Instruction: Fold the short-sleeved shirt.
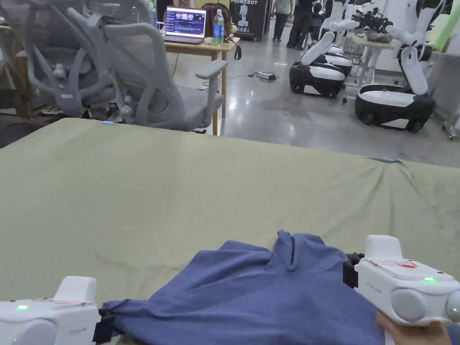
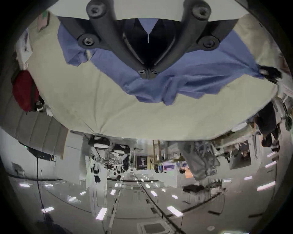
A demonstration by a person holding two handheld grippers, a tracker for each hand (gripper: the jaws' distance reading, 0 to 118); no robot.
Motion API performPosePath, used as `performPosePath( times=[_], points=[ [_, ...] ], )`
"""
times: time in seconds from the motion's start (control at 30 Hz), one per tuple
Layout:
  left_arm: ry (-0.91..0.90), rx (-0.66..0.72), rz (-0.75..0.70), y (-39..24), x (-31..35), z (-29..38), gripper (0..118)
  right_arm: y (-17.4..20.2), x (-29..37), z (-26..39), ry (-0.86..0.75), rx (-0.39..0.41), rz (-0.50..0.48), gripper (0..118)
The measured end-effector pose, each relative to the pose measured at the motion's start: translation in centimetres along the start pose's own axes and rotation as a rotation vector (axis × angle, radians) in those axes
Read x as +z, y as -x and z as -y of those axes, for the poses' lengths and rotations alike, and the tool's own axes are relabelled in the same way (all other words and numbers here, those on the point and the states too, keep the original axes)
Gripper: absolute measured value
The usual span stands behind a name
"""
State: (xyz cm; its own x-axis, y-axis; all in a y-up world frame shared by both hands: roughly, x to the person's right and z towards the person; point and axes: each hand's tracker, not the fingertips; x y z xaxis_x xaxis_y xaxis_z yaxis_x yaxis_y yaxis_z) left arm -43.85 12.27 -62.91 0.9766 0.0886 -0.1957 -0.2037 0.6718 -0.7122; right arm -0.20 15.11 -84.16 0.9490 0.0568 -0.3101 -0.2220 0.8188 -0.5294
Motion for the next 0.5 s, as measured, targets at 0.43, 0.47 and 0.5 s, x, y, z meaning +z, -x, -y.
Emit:
performPosePath(
  times=[0.43, 0.47, 0.5],
  points=[
    [-0.010, -0.025, 0.015, -0.7, 1.3, -1.1, 2, -6.3, -17.3, 1.2, 0.255, -0.026, -0.075, 86],
    [-0.007, -0.026, 0.011, -0.6, 1.1, -1.1, 2, -6.2, -16.6, 0.8, 0.230, -0.014, -0.045, 66],
    [-0.005, -0.024, 0.010, -0.6, 0.9, -1.1, 2, -5.8, -16.1, 0.6, 0.222, 0.007, -0.051, 34]
  ],
)
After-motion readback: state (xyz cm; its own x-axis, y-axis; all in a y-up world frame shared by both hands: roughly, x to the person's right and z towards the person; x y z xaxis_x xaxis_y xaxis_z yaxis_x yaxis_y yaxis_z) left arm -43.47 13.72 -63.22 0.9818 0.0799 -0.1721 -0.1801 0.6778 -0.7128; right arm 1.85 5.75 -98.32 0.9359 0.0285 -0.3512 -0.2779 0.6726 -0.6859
